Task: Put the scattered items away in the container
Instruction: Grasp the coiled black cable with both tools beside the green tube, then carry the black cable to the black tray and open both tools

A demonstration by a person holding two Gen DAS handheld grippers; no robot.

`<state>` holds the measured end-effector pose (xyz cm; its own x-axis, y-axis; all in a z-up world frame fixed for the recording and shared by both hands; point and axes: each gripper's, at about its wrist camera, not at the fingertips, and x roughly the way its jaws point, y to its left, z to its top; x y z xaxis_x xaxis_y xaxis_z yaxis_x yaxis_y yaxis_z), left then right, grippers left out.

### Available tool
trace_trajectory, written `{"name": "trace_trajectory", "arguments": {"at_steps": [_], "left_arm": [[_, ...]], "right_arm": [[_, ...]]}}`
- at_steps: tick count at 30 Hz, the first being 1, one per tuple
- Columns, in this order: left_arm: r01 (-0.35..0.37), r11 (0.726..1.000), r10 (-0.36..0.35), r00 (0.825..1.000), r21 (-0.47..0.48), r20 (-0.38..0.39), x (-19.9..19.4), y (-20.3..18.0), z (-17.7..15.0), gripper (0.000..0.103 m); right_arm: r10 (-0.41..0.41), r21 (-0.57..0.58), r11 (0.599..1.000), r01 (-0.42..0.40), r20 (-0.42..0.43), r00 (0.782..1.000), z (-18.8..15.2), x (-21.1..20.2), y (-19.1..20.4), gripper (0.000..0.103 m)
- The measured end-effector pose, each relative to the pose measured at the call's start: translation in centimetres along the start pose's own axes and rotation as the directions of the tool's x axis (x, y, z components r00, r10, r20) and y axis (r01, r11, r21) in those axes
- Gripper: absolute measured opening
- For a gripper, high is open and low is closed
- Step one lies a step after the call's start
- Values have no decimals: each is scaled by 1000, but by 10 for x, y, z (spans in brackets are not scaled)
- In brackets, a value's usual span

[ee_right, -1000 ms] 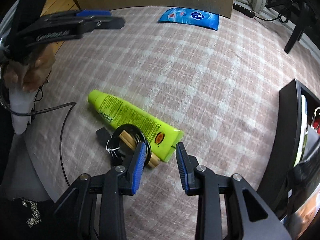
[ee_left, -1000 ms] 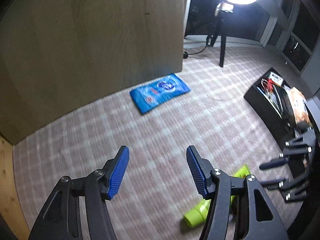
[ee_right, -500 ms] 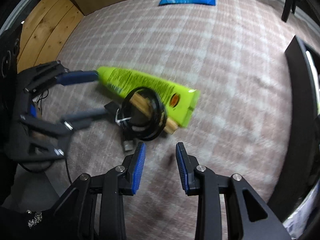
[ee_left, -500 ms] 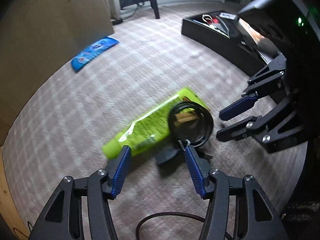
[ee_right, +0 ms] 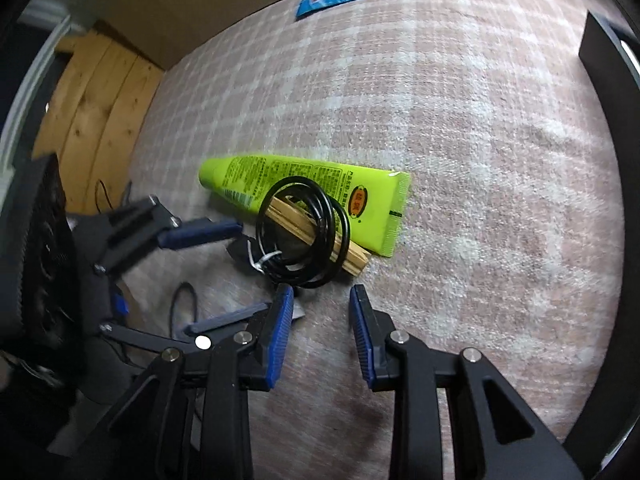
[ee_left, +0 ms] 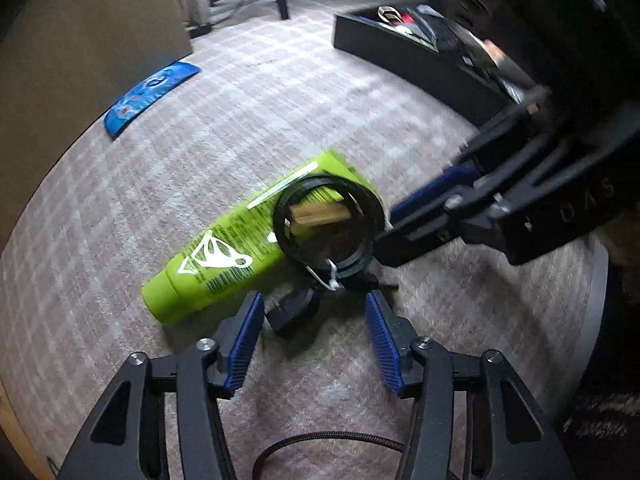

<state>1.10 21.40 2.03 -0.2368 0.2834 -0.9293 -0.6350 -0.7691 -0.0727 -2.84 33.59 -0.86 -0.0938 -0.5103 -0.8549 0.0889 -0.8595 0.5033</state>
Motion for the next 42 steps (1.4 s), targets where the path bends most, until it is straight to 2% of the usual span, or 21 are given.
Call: {"name": "trace_trajectory", "arguments": {"at_steps": [4,8,9,12,16,24,27,33,37,42], "left_arm": [[23,1000,-23,1000,-1,6,3,4,0,49],[41,999,-41,999,3,28,1,0,0,33],[34,999,-35,999,12,30,1,-2,0,28],[-10,1000,10,1000,25,22,5,-6,-2,20],[5,1000,-5,1000,-20,26,4,-5,-5,19],[-37,996,40,998,-80,43,-8,-8,-17,18],[-60,995,65,996,-79,59,-21,-8,-12,18],[-85,995,89,990,-44,108,-36,-18,22,17],[-68,998,64,987,18,148,-37,-44,57,17],[-13,992,-10,983,122,185,-33,-88,111,17]], "right_arm": [[31,18,999,-31,-4,1000,2,-8,-5,29],[38,69,997,-36,-15,999,12,-1,-12,29],[54,98,994,-52,-20,998,14,3,-16,29],[89,153,984,-87,-12,996,12,4,-22,27],[92,174,980,-95,25,995,10,-2,-25,13],[92,105,990,-97,56,994,7,-13,-8,10],[89,75,993,-94,77,993,11,-11,15,9],[85,67,993,-96,149,985,18,-36,41,9],[69,103,990,-93,215,974,17,-71,19,9],[12,181,981,-70,304,953,8,-124,-22,9]]}}
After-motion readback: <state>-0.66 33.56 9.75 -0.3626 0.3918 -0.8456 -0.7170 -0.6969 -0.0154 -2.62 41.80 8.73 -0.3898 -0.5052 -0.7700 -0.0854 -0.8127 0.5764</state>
